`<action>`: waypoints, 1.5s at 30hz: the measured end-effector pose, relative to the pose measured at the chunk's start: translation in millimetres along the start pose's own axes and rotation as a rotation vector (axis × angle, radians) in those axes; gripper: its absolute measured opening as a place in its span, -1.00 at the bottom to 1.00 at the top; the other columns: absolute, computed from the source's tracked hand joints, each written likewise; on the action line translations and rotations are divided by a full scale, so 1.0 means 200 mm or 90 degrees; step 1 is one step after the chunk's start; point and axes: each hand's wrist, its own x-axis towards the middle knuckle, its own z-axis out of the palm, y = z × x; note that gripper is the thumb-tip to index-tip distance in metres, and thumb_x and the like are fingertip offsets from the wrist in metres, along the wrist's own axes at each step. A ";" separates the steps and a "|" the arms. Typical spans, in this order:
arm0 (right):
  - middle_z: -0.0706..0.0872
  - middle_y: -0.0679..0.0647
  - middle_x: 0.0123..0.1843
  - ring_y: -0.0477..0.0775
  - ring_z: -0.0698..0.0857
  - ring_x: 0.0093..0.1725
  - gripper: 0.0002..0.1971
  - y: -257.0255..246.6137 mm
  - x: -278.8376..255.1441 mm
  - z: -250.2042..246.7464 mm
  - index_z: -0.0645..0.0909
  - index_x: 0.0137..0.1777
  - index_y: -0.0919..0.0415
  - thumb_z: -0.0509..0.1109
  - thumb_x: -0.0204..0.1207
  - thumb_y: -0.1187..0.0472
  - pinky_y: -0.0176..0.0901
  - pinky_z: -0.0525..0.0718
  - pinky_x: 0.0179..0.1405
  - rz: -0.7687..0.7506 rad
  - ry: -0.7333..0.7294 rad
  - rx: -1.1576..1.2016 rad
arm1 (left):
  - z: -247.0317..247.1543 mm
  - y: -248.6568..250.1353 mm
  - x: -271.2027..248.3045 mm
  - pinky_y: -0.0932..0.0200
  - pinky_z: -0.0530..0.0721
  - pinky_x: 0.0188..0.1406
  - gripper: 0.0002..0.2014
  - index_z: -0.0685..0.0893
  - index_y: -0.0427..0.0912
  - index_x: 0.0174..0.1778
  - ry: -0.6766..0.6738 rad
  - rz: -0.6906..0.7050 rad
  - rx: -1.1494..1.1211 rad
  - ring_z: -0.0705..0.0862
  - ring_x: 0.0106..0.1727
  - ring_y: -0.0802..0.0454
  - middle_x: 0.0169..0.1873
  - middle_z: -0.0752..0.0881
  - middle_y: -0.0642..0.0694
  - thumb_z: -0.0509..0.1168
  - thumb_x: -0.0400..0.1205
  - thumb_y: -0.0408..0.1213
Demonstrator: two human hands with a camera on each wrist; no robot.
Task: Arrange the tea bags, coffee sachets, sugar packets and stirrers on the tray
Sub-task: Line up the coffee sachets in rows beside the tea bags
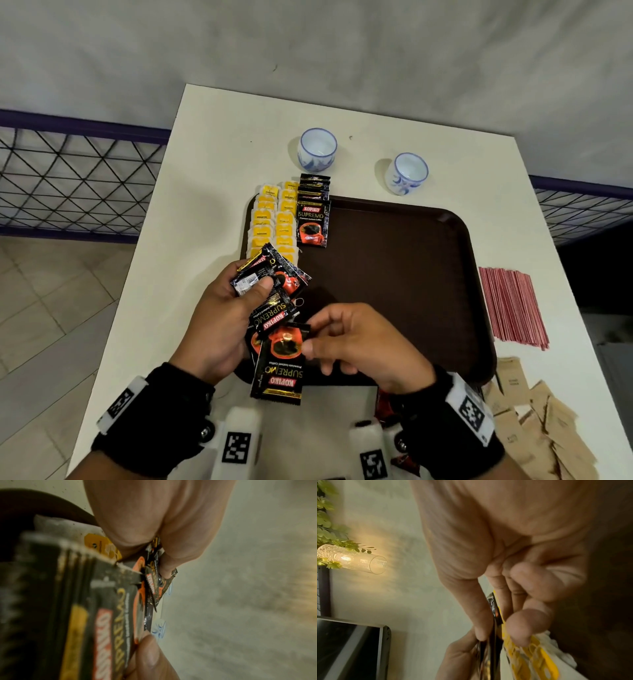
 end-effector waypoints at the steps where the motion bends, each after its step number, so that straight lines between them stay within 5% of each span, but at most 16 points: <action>1: 0.77 0.01 -0.35 -0.05 0.65 -0.48 -0.73 0.01 0.00 0.02 0.64 0.10 0.29 0.60 0.48 0.29 -0.30 0.31 -0.64 0.002 0.000 0.000 | 0.00 0.00 0.00 0.06 0.81 -0.25 -0.78 0.69 -0.18 0.22 0.002 0.003 0.001 0.86 -0.11 -0.09 -0.05 0.86 -0.19 0.29 0.71 -0.48; 6: 0.64 0.01 -0.39 0.00 0.64 -0.52 -0.74 0.04 0.00 0.07 0.57 0.13 0.24 0.52 0.52 0.43 -0.26 0.39 -0.65 -0.014 0.042 0.048 | 0.02 -0.01 -0.01 0.04 0.80 -0.20 -0.80 0.69 -0.18 0.20 0.024 0.023 0.003 0.85 -0.10 -0.07 -0.05 0.86 -0.16 0.30 0.71 -0.46; 10: 0.75 0.11 -0.16 0.11 0.70 -0.46 -0.65 0.05 -0.03 -0.02 0.63 0.23 0.16 0.43 0.55 0.53 -0.21 0.65 -0.58 -0.011 0.037 0.109 | -0.03 0.03 0.01 -0.01 0.83 -0.15 -0.81 0.71 -0.16 0.18 0.050 0.040 -0.028 0.86 -0.09 -0.08 -0.02 0.86 -0.17 0.30 0.71 -0.45; 14: 0.78 0.07 -0.15 0.26 0.79 -0.36 -0.71 0.06 -0.01 -0.13 0.52 0.06 0.24 0.31 0.54 0.63 -0.04 0.78 -0.43 -0.015 0.127 0.199 | -0.07 0.06 0.01 -0.07 0.84 -0.04 -0.78 0.70 -0.21 0.23 0.027 0.022 -0.029 0.84 -0.06 -0.13 0.03 0.84 -0.22 0.28 0.71 -0.48; 17: 0.74 0.15 -0.14 0.30 0.81 -0.32 -0.48 0.06 0.03 -0.16 0.59 0.26 0.05 0.25 0.52 0.67 -0.04 0.79 -0.42 -0.022 0.171 0.261 | -0.06 0.04 -0.02 -0.03 0.83 -0.06 -0.75 0.72 -0.19 0.21 -0.021 -0.005 0.004 0.83 -0.04 -0.16 0.03 0.85 -0.24 0.29 0.68 -0.51; 19: 0.72 0.21 -0.15 0.32 0.83 -0.27 -0.34 0.05 0.06 -0.14 0.60 0.37 -0.09 0.21 0.53 0.66 -0.03 0.80 -0.37 -0.042 0.181 0.309 | -0.04 0.02 -0.05 -0.12 0.77 0.10 -0.69 0.72 -0.15 0.27 -0.073 -0.020 0.038 0.83 0.09 -0.21 0.10 0.85 -0.23 0.34 0.62 -0.46; 24: 0.78 0.26 -0.07 0.25 0.81 -0.30 -0.67 0.03 0.09 -0.05 0.61 0.18 0.11 0.23 0.63 0.52 0.05 0.80 -0.34 -0.068 0.268 0.379 | 0.00 0.00 -0.11 -0.22 0.70 0.33 -0.59 0.66 -0.12 0.40 -0.165 -0.044 0.136 0.80 0.26 -0.22 0.20 0.83 -0.21 0.44 0.60 -0.35; 28: 0.83 0.21 -0.09 0.35 0.82 -0.25 -0.90 0.03 0.04 0.01 0.55 0.13 0.17 0.28 0.71 0.36 0.25 0.83 -0.25 -0.044 0.277 0.329 | 0.03 -0.01 -0.12 -0.25 0.68 0.36 -0.60 0.66 -0.12 0.41 -0.169 -0.029 0.171 0.79 0.28 -0.19 0.22 0.83 -0.17 0.39 0.63 -0.36; 31: 0.85 0.18 -0.09 0.35 0.84 -0.29 -0.94 0.03 0.00 0.03 0.53 0.13 0.14 0.23 0.78 0.22 0.12 0.81 -0.31 -0.017 0.217 0.270 | 0.04 0.00 -0.11 -0.26 0.69 0.35 -0.68 0.71 -0.07 0.35 -0.137 0.001 0.230 0.82 0.22 -0.11 0.17 0.85 -0.10 0.36 0.68 -0.40; 35: 0.82 0.03 -0.08 0.03 0.82 -0.20 -0.91 0.10 0.02 -0.07 0.71 -0.04 -0.03 0.47 0.61 0.21 -0.05 0.74 -0.16 -0.141 0.301 -0.085 | 0.02 0.06 -0.11 0.21 0.65 0.32 -0.66 0.70 0.14 0.34 -0.132 0.070 0.362 0.76 0.24 0.28 0.17 0.83 0.23 0.38 0.70 -0.33; 38: 0.80 -0.08 -0.12 -0.12 0.76 -0.14 -0.83 0.06 0.04 -0.16 0.80 -0.03 -0.03 0.58 0.48 0.27 -0.18 0.71 0.01 -0.232 0.290 -0.211 | 0.02 0.09 -0.11 0.58 0.58 0.07 -0.65 0.68 0.28 0.25 -0.166 0.093 0.449 0.73 0.17 0.43 0.11 0.80 0.41 0.40 0.70 -0.31; 41: 0.83 -0.08 -0.22 -0.05 0.81 -0.22 -0.85 0.00 0.06 -0.16 0.79 -0.11 0.02 0.54 0.48 0.32 -0.08 0.76 -0.09 -0.232 0.182 -0.247 | 0.05 0.09 -0.11 0.46 0.66 0.08 -0.69 0.72 0.17 0.27 -0.189 0.091 0.477 0.77 0.13 0.36 0.08 0.83 0.30 0.40 0.70 -0.32; 45: 0.78 -0.05 -0.38 -0.11 0.71 -0.45 -0.86 -0.06 0.08 -0.19 0.76 -0.19 0.18 0.53 0.49 0.42 -0.28 0.63 -0.33 -0.217 0.153 -0.229 | 0.04 0.10 -0.11 0.27 0.67 0.21 -0.66 0.70 0.13 0.34 -0.157 0.098 0.434 0.78 0.19 0.25 0.14 0.83 0.22 0.39 0.70 -0.34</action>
